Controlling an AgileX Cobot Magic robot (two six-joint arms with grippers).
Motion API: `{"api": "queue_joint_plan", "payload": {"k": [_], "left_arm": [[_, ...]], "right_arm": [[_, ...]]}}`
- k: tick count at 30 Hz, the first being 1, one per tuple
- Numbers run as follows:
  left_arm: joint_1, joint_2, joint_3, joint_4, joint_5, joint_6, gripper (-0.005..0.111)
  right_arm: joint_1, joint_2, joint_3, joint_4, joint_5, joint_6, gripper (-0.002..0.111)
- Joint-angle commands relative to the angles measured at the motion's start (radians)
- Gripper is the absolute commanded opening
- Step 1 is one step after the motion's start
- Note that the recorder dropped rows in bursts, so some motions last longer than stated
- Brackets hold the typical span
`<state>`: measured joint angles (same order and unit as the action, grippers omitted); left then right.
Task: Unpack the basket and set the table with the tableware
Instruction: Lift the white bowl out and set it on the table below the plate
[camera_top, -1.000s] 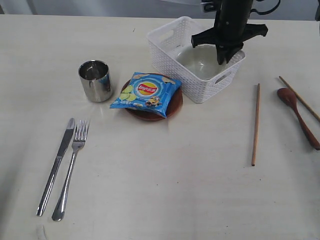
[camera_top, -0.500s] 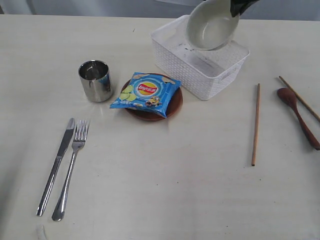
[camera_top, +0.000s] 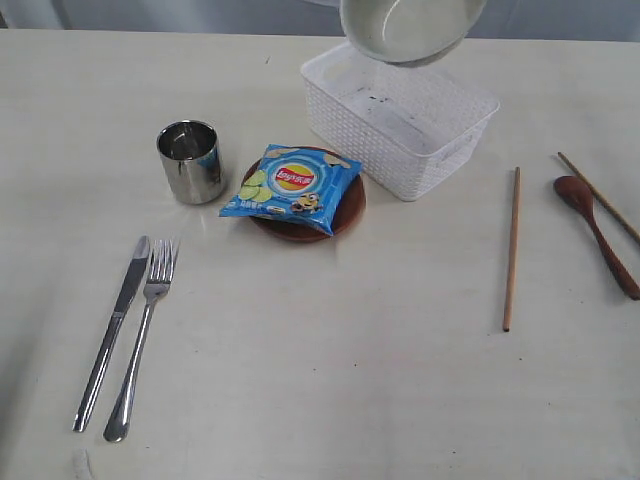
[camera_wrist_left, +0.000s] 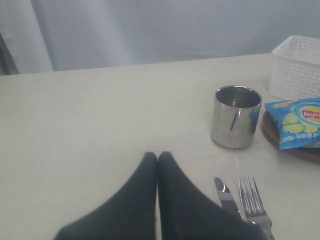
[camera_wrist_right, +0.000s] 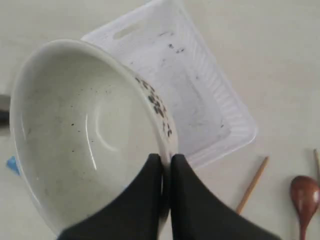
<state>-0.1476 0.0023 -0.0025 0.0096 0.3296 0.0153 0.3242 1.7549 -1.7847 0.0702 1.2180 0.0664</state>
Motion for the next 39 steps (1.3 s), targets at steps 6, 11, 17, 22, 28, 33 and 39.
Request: {"api": "queue_joint_plan", "payload": {"k": [6,11,17,22,28,33,39], "left_arm": [[-0.006,-0.002,0.002,-0.002,-0.008,0.0,0.0],[-0.006,-0.002,0.002,-0.002,-0.008,0.0,0.0],[-0.006,-0.002,0.002,-0.002,-0.008,0.0,0.0],[-0.006,-0.002,0.002,-0.002,-0.008,0.0,0.0],[-0.006,-0.002,0.002,-0.002,-0.008,0.0,0.0],[-0.006,-0.002,0.002,-0.002,-0.008,0.0,0.0],[-0.006,-0.002,0.002,-0.002,-0.008,0.0,0.0]], "right_arm": [[0.044,-0.269,0.481,0.293,-0.041,-0.093,0.0],[0.218,-0.323,0.727,0.3,-0.172,-0.089,0.0],[0.388,-0.243,0.827,0.307,-0.386,-0.054,0.0],[0.401,-0.12,0.821,0.387,-0.465,-0.058,0.0],[0.401,-0.016,0.821,0.436,-0.462,-0.137,0.0],[0.401,0.001,0.821,0.438,-0.494,-0.144,0.0],[0.401,0.001,0.821,0.414,-0.472,-0.168,0.021]]}}
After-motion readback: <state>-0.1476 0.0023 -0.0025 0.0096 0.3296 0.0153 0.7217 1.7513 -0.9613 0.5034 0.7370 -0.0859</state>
